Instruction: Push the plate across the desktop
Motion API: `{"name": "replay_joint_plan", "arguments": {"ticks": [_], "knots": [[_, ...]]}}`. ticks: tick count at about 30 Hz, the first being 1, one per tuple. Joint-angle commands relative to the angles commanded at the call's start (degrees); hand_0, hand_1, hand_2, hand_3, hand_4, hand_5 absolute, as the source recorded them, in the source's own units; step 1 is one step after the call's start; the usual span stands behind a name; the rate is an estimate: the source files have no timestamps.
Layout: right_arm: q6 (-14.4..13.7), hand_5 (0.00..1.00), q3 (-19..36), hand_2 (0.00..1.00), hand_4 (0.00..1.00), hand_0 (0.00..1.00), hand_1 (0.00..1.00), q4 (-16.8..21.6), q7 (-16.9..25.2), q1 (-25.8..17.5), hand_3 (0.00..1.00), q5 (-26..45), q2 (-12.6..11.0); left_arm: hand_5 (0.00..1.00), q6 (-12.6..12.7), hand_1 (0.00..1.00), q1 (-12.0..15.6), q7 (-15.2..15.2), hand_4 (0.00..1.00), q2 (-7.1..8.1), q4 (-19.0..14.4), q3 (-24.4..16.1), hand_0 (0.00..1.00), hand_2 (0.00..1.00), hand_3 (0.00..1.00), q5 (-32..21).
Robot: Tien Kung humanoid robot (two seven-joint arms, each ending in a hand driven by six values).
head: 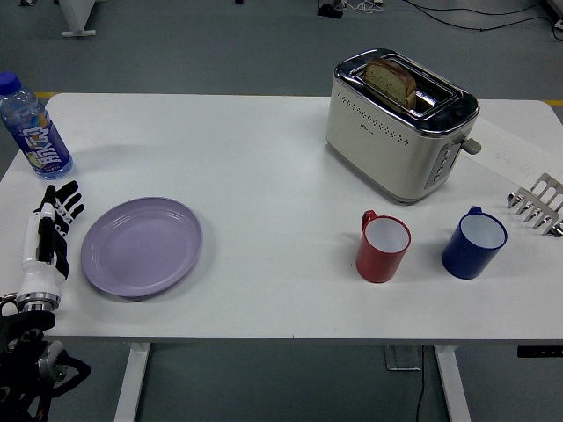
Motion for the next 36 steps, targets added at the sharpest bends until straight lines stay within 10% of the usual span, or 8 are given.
{"name": "replay_joint_plan", "arguments": {"ticks": [36], "knots": [[0.1,0.119,0.0,0.667,0.177,0.637,0.604,0.0,0.0,-0.5,0.609,0.0,-0.1,0.998,1.8,0.907,0.4,-0.2,0.635,-0.15,0.1,6.3,0.846,0.950,0.933,-1.3]]}}
